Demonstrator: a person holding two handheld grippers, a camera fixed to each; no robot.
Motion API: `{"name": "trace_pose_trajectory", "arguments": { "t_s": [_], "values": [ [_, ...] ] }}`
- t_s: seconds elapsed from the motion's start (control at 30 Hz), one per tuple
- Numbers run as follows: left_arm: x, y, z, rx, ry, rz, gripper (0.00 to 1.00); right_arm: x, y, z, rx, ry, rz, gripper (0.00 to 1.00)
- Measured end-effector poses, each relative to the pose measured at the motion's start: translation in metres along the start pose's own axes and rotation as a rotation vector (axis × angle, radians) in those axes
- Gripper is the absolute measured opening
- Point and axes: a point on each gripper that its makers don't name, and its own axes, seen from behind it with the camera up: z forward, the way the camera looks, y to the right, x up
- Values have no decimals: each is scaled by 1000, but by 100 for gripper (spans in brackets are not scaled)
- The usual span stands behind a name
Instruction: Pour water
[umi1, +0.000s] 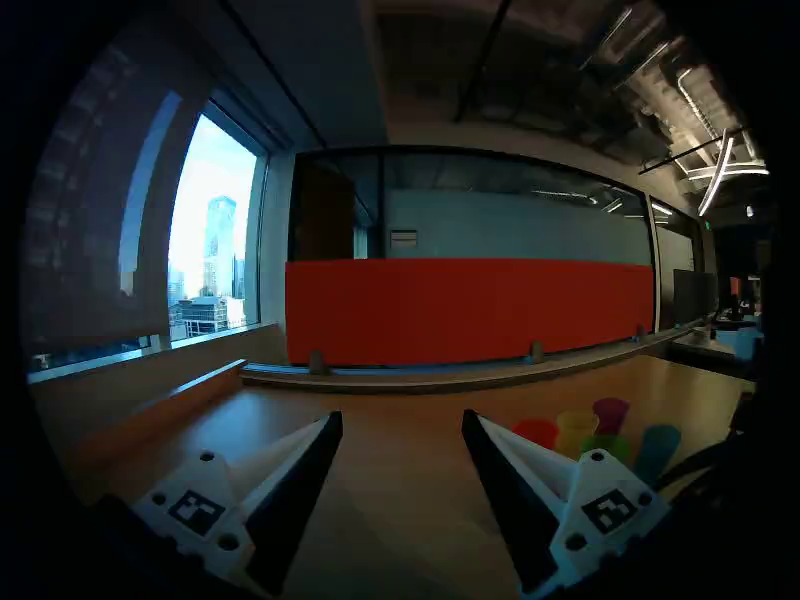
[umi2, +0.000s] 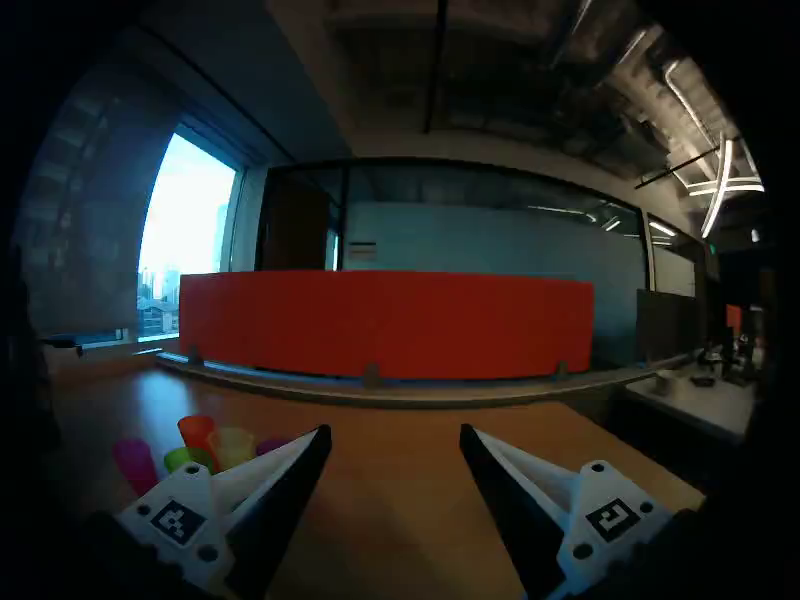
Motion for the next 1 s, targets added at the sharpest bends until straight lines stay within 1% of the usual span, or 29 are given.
{"name": "trace_pose_trajectory", "arguments": {
  "t_s": [0.1, 0.27, 0.37, 0.47, 0.63, 0.77, 0.87, 1.0],
  "values": [
    [8, 0, 4, -6, -7, -6, 88, 16, 0, 1, 0, -1, -8, 99],
    [21, 4, 12, -37, -34, -38, 88, 41, 0, 3, 13, 1, -16, 99],
    [32, 6, 16, -56, -48, -56, 88, 56, -2, 5, 23, -3, -3, 99],
    [46, 6, 20, -70, -53, -71, 88, 70, -5, 6, 45, -6, 25, 100],
    [72, 8, 25, -104, -57, -77, 88, 97, -9, 8, 79, -14, 60, 99],
    [92, 13, 28, -136, -52, -81, 88, 117, -15, 9, 112, -16, 86, 99],
    [99, 17, 30, -163, -51, -89, 88, 118, -19, 10, 134, -26, 100, 99],
    [104, 22, 30, -205, -50, -83, 88, 115, -25, 11, 166, -41, 94, 99]
  ]
}}
